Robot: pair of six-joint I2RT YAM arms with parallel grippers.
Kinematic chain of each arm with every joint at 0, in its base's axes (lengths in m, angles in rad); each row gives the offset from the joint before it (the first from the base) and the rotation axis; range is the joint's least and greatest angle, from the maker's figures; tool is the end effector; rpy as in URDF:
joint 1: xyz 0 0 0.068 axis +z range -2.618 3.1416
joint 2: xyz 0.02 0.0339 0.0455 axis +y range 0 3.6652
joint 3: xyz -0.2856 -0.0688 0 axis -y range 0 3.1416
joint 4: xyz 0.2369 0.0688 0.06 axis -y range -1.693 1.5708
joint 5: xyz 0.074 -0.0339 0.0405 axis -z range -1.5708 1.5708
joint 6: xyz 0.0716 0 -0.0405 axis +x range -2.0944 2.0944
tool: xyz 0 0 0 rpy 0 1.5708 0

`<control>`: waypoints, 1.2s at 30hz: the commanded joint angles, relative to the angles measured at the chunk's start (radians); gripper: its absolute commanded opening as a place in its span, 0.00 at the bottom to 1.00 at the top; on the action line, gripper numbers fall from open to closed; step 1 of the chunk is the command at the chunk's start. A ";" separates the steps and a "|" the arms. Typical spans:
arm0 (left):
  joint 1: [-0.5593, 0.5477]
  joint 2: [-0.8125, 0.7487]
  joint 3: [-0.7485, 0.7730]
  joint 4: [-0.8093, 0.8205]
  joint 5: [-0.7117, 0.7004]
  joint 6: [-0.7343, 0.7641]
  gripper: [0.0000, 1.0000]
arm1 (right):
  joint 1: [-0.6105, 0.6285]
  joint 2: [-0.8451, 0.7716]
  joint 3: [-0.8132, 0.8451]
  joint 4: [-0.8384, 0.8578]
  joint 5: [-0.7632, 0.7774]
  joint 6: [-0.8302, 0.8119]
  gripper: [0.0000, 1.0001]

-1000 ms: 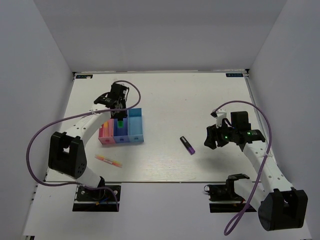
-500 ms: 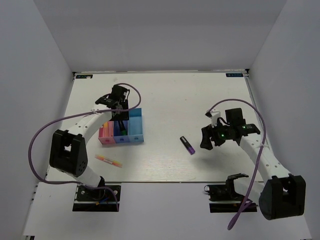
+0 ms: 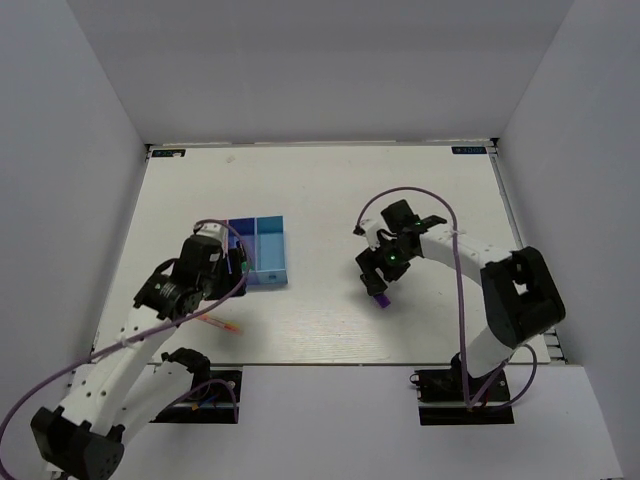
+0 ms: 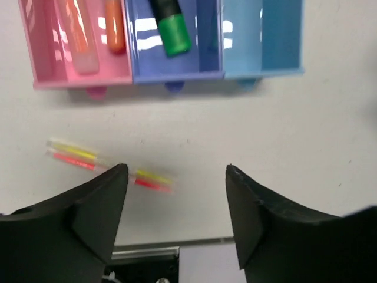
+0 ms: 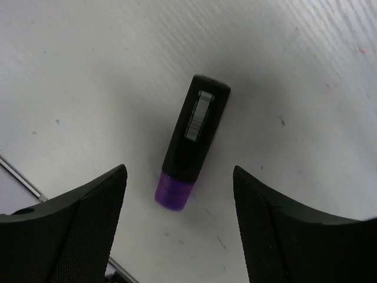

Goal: Sort the stationery into containers
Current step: Pick up the pen from the center of the board.

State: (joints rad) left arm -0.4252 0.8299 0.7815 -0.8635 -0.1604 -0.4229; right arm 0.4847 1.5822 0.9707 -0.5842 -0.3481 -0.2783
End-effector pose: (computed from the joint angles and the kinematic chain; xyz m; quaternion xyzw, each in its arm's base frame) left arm 0.1462 -0.0537 0.2583 -0.0248 0.9432 -0.0636 0.3251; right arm 0.2571 0.1630 0.1807 -0.3902 0.8860 0.1881 0.1651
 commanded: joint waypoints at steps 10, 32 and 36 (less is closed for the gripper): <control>-0.006 -0.250 -0.142 -0.092 0.018 0.010 0.79 | 0.147 0.150 0.060 0.086 0.323 0.082 0.66; -0.004 -0.367 -0.168 -0.115 -0.056 -0.002 0.80 | 0.242 0.255 0.527 -0.245 0.092 -0.042 0.03; -0.004 -0.399 -0.171 -0.120 -0.090 -0.016 0.80 | 0.281 0.404 0.913 -0.376 -0.026 -0.041 0.03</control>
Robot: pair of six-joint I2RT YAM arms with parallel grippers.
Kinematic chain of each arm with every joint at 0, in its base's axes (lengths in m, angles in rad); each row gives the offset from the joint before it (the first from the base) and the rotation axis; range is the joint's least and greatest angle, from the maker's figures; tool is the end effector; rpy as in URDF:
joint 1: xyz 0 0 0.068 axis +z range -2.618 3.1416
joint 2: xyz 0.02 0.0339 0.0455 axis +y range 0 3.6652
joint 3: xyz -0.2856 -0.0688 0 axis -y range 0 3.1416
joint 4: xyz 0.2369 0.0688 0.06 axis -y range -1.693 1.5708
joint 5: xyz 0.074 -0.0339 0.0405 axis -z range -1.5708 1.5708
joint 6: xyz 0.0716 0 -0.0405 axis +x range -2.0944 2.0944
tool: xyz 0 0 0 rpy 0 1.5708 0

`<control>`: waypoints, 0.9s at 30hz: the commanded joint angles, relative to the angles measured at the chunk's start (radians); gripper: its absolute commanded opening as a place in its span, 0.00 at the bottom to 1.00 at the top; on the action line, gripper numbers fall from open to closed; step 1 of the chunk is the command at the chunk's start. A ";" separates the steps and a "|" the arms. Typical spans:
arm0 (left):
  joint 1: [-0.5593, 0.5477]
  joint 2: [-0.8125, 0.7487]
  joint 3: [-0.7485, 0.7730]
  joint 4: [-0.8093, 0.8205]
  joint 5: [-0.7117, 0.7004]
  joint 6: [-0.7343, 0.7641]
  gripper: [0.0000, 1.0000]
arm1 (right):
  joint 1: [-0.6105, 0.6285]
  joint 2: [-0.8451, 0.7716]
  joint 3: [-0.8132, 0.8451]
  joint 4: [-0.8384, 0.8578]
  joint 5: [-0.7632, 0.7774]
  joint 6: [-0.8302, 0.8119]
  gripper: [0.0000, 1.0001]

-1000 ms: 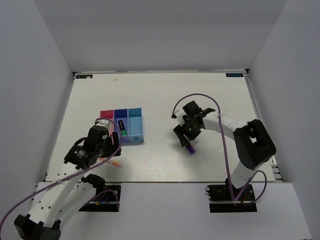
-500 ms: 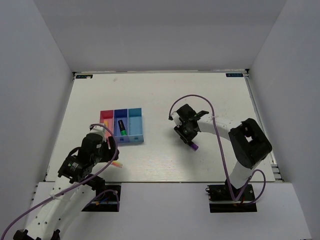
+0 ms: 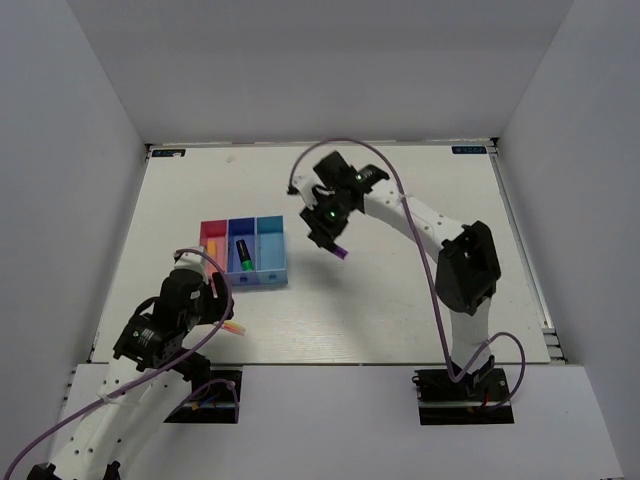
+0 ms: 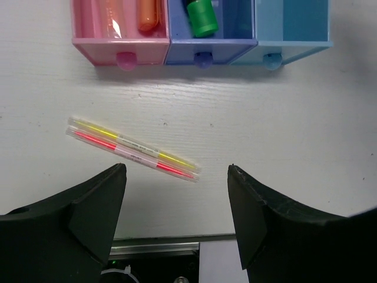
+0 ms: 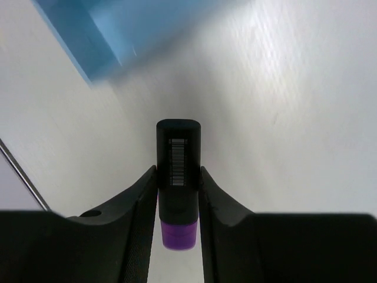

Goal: Sort the stationery into containers
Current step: Pick up the pen from the center of the board, then place the pen in the storage box.

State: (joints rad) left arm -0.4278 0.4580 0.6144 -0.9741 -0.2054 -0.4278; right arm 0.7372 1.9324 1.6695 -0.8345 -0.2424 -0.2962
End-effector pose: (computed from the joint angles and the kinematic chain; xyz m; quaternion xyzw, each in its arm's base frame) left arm 0.0853 -0.0228 0.2308 -0.0377 0.9250 -0.0650 0.3724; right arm 0.3074 0.3023 0.2493 -0.5014 0.8250 0.1656 0.2014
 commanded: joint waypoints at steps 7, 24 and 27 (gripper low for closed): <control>0.000 -0.079 -0.013 -0.014 -0.098 -0.026 0.80 | 0.088 0.234 0.518 -0.062 -0.166 0.104 0.00; 0.000 -0.120 -0.015 -0.040 -0.154 -0.057 0.81 | 0.140 0.361 0.472 0.690 -0.264 0.460 0.00; 0.000 -0.127 -0.015 -0.041 -0.160 -0.058 0.81 | 0.142 0.384 0.429 0.778 -0.265 0.465 0.00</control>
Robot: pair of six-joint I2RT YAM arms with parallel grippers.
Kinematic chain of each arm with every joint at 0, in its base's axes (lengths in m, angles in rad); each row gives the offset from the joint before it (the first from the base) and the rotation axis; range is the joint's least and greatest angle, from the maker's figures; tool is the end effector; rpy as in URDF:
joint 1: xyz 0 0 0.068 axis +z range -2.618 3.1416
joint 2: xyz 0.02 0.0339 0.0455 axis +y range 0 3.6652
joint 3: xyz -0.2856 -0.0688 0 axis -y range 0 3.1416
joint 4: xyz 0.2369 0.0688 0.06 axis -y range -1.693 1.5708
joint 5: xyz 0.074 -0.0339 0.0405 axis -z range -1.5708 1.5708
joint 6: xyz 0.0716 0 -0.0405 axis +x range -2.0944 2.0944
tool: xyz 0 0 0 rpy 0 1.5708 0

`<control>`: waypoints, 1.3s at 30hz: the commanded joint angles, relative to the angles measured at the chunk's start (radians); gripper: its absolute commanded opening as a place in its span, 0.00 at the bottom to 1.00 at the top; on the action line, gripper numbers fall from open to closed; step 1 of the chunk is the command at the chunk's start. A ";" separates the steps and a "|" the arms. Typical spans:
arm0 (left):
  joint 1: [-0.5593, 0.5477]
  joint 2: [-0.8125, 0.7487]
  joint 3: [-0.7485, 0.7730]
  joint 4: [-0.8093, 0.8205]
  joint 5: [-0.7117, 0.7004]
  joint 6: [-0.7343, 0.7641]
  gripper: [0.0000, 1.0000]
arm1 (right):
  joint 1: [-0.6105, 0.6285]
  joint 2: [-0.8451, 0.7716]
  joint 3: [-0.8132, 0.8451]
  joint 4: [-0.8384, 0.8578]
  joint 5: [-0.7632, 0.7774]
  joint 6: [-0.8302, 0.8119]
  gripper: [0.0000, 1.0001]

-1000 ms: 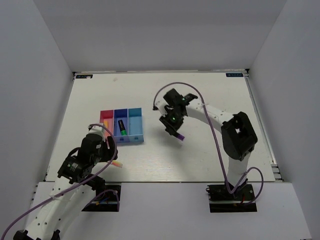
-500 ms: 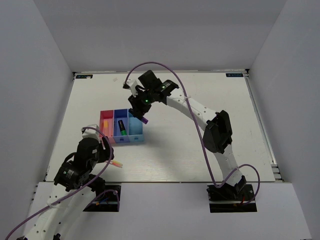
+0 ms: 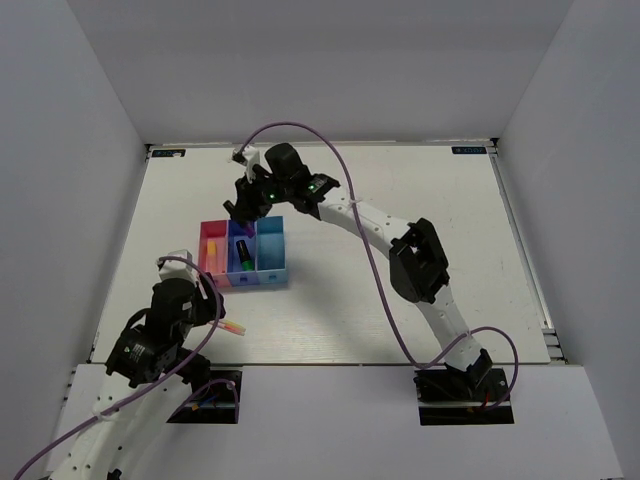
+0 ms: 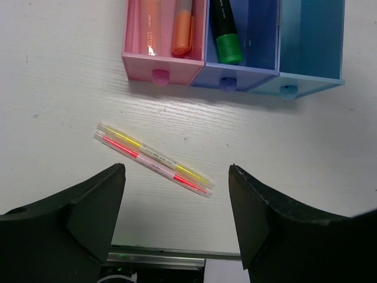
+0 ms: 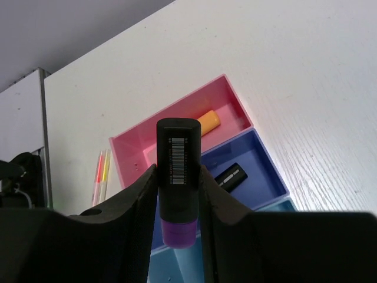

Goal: Sort the stationery into containers
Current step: Place the pen in the storage box, then pick up the pen from the center of the board.

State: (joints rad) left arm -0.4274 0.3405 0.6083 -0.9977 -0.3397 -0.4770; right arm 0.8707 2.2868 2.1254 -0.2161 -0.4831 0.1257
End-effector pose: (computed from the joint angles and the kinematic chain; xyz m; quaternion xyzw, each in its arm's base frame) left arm 0.0725 -0.0068 0.2351 -0.0913 0.8978 -0.0370 0.4293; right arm 0.3474 0.4640 0.2995 -0.4175 0.6992 0.4345 0.3847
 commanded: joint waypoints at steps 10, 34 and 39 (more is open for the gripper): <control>-0.002 -0.014 -0.010 -0.012 -0.025 -0.008 0.82 | 0.017 0.112 -0.035 0.357 -0.018 0.035 0.22; -0.001 0.239 0.042 0.002 -0.036 -0.330 0.18 | -0.087 -0.354 -0.258 -0.362 0.275 -0.216 0.11; 0.001 0.353 0.030 -0.012 -0.056 -0.579 0.28 | -0.206 -0.665 -0.661 -0.388 0.153 -0.299 0.42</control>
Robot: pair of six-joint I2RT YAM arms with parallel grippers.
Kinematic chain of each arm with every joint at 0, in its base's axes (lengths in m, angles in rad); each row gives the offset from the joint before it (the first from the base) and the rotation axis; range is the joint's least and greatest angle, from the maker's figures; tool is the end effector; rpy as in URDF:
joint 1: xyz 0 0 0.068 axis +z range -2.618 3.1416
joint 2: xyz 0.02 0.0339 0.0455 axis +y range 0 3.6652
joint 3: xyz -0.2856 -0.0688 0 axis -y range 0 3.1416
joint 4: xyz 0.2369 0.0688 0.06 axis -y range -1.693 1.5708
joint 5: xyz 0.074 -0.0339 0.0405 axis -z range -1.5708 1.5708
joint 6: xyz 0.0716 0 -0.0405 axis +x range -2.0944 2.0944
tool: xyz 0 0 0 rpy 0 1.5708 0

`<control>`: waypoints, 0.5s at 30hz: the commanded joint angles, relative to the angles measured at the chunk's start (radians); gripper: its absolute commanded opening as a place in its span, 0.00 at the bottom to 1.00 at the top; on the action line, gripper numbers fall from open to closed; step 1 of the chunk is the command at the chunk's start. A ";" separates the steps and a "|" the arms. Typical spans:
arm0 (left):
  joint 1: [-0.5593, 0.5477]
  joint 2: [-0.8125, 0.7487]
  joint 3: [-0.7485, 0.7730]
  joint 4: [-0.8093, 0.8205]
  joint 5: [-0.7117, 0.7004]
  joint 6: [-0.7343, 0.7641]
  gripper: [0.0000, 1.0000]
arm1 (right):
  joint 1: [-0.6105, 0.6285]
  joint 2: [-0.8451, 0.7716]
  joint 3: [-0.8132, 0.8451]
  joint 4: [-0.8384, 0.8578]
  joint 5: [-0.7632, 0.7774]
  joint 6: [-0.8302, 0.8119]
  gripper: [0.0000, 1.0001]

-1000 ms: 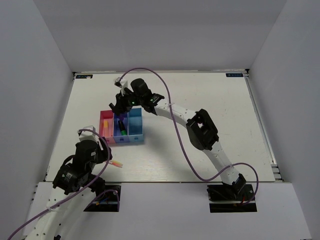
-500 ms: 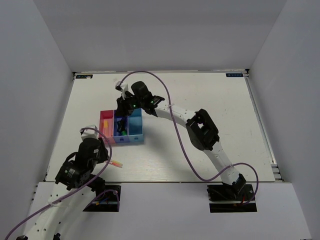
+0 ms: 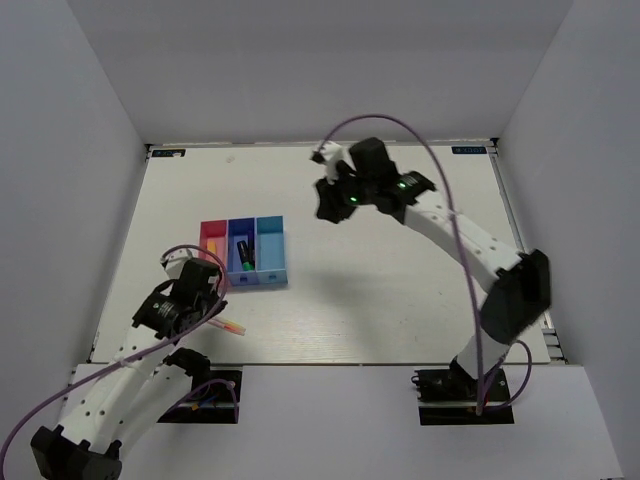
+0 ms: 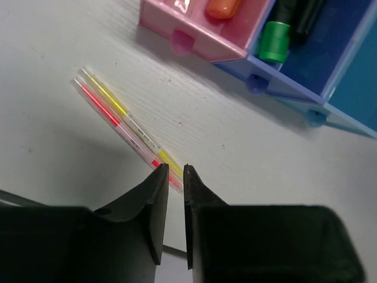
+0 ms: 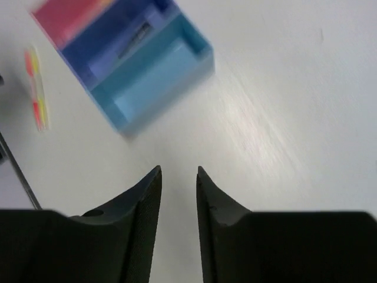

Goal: Sort the stationery into containers
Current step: Pick up the pen from the center of the board.

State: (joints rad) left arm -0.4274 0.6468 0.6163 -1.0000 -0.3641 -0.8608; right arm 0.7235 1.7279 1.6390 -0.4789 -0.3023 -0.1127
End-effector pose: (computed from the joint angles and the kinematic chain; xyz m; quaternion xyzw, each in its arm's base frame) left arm 0.1045 -0.0196 0.2175 -0.2510 0.9153 -0.0181 0.3146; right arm 0.3052 0.2980 0.3578 -0.4181 0.7628 0.2688 0.4136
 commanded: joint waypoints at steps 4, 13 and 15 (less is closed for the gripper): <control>-0.002 0.096 -0.032 0.023 -0.042 -0.320 0.37 | -0.116 -0.360 -0.575 0.008 -0.023 -0.033 0.03; 0.009 0.182 -0.107 0.120 -0.032 -0.440 0.38 | -0.203 -0.554 -0.714 -0.034 -0.124 -0.053 0.17; 0.009 0.192 -0.127 0.124 -0.029 -0.455 0.38 | -0.206 -0.564 -0.700 -0.065 -0.138 -0.051 0.17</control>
State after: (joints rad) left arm -0.4244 0.8379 0.5117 -0.9012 -0.3737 -1.2102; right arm 0.5259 1.1908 0.9417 -0.5442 -0.3824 -0.1463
